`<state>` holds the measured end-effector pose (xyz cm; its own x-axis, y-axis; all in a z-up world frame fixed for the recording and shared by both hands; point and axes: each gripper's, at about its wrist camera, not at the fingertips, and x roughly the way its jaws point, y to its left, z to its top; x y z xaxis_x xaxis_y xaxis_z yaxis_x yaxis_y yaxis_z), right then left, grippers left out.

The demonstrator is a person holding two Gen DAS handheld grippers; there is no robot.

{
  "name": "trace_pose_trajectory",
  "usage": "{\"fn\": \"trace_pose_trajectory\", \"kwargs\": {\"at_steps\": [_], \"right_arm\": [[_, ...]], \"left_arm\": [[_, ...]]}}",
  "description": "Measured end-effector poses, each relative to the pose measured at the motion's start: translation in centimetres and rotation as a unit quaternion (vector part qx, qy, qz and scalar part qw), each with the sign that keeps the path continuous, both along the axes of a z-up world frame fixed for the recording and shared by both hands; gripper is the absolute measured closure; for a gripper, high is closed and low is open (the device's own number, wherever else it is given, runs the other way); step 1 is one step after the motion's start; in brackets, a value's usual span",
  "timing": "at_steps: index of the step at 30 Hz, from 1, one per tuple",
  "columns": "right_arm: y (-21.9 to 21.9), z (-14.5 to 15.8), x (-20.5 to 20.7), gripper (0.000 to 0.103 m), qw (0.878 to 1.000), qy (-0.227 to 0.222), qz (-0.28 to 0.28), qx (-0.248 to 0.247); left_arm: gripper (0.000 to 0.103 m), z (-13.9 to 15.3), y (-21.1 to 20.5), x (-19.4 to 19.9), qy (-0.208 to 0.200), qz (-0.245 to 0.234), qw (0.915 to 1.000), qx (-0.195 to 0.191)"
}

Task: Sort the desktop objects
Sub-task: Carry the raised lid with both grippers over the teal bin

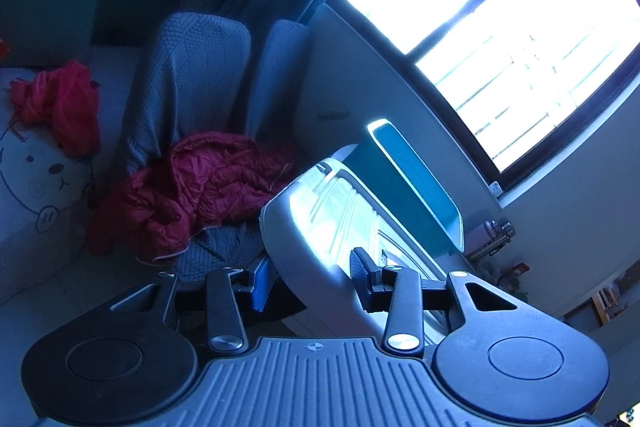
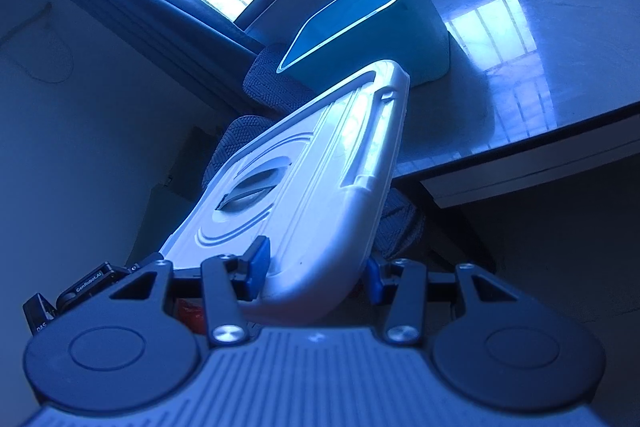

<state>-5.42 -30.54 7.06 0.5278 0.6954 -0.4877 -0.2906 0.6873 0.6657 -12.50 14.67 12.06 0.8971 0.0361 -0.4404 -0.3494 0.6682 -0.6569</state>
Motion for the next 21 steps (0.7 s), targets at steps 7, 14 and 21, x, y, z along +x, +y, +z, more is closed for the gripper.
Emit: {"fn": "trace_pose_trajectory", "kwargs": {"at_steps": [7, 14, 21], "right_arm": [[0.8, 0.8, 1.0, 0.055, 1.0, -0.006, 0.003, 0.002], [1.5, 1.4, 2.6, 0.055, 1.0, -0.012, 0.004, 0.004], [2.0, 2.0, 4.2, 0.055, 1.0, -0.018, 0.003, 0.005]], "left_arm": [[0.061, 0.6, 1.8, 2.4, -0.005, 0.004, 1.0, 0.0], [0.061, 1.4, 3.0, 5.0, -0.013, 0.004, 0.9999, 0.001], [0.061, 2.0, 3.7, 7.9, -0.018, 0.003, 0.9998, 0.004]]}}
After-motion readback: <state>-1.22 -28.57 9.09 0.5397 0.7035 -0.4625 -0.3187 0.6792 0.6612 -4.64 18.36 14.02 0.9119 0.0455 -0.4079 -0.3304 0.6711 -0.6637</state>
